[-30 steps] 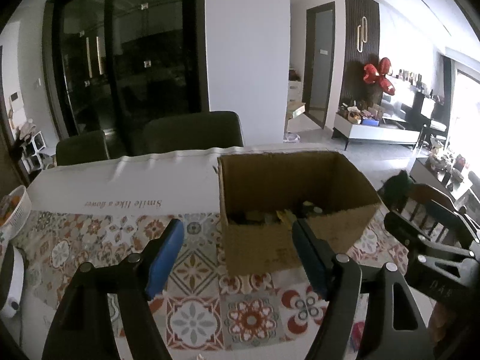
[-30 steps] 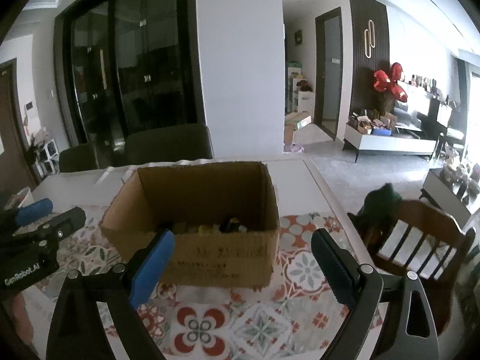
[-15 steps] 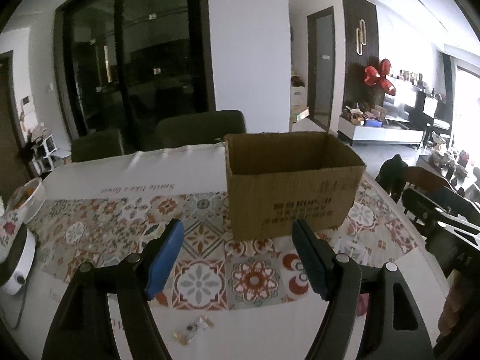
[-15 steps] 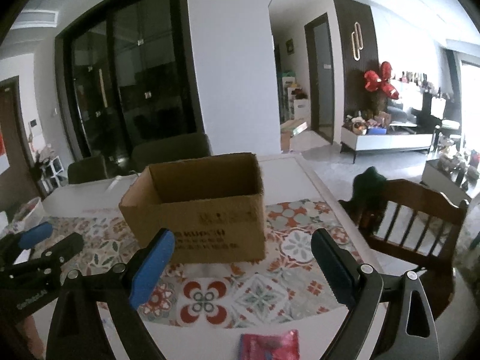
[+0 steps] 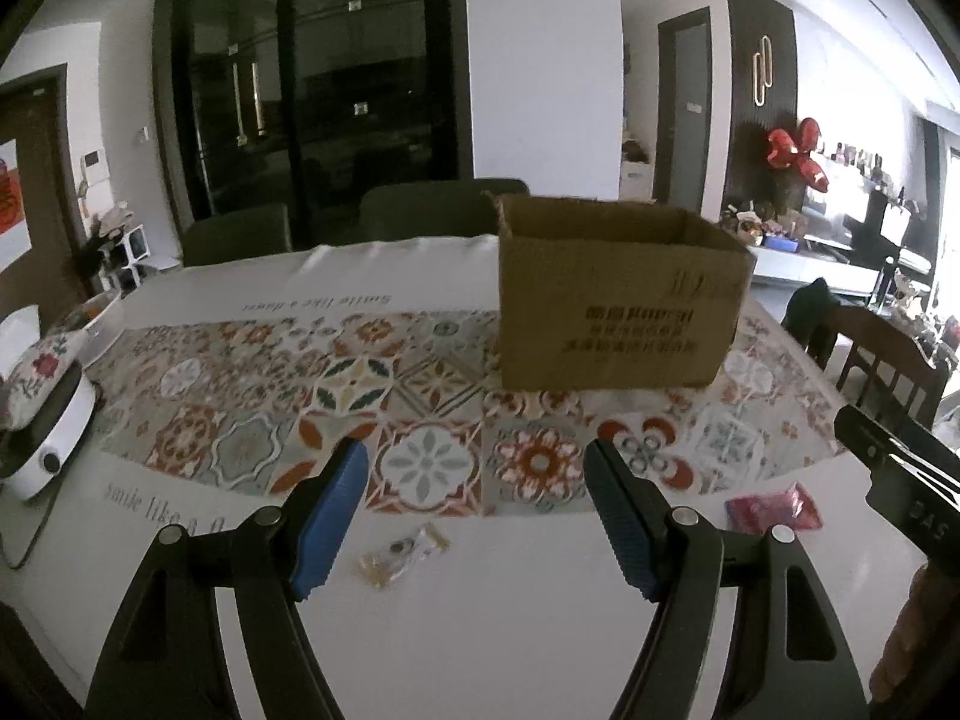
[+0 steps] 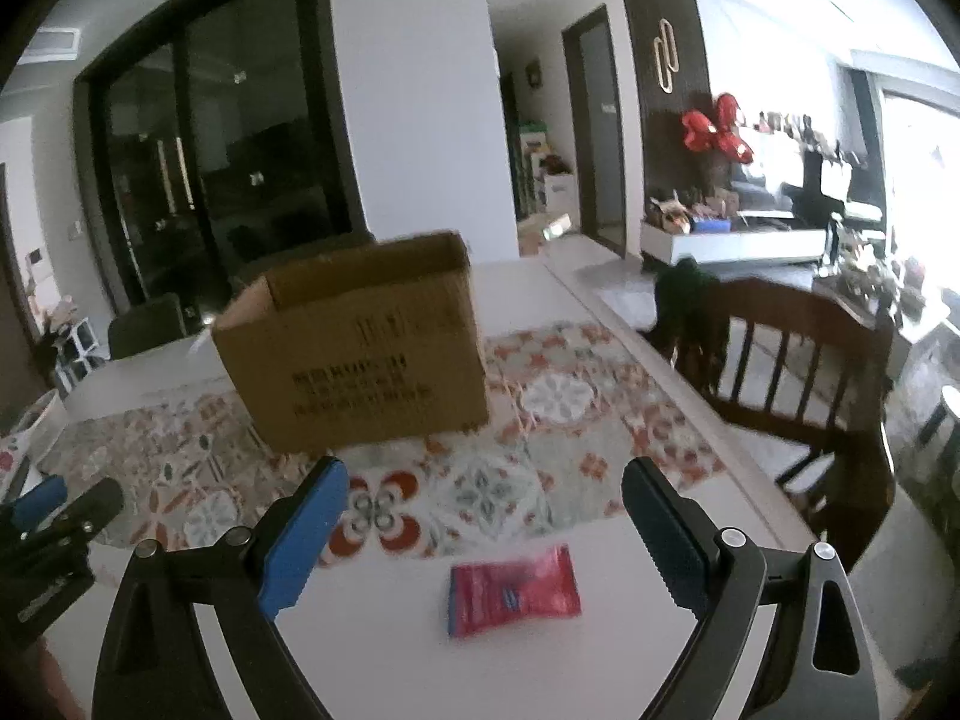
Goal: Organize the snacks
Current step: 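Withdraw both tools from the box toward the pink packet and small wrapper, then move the left tool to the white-and-gold snack while the right tool reaches the pink packet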
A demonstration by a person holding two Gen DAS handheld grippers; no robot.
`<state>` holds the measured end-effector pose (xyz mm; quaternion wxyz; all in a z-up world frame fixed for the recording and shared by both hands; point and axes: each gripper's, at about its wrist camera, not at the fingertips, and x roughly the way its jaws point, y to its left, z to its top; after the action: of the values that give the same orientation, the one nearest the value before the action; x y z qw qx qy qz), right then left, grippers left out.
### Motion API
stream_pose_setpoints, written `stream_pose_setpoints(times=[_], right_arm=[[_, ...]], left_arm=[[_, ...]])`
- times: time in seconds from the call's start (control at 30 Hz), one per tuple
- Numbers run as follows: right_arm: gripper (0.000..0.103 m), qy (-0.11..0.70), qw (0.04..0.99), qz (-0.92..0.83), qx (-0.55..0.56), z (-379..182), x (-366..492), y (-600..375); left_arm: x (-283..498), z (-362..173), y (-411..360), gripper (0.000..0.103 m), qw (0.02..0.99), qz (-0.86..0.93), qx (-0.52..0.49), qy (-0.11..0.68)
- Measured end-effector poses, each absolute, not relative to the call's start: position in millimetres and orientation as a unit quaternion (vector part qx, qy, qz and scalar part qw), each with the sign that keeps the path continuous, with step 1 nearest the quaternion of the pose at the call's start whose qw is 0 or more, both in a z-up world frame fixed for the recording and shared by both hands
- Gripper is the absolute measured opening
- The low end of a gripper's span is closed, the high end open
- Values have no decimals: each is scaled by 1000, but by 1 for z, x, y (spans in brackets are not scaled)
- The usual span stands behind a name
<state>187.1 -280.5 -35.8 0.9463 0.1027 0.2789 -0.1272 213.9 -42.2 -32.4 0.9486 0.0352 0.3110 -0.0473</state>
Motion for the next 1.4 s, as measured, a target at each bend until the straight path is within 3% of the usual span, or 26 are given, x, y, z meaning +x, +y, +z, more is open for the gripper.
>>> stream_pose_setpoints(times=[0.47,0.9,1.4], right_arm=[[92,360,908,-144,156,-103,182,-296],[57,399,889,-131,180,-133,210,-301],[50,404,896,-100,154,-140,227,-286]], left_arm=[[206,-96,-43,78,923,1,13,386],[214,-118,-39,78,907,24,-23,421],[218,-124,-30,78,906,44,-17,422]])
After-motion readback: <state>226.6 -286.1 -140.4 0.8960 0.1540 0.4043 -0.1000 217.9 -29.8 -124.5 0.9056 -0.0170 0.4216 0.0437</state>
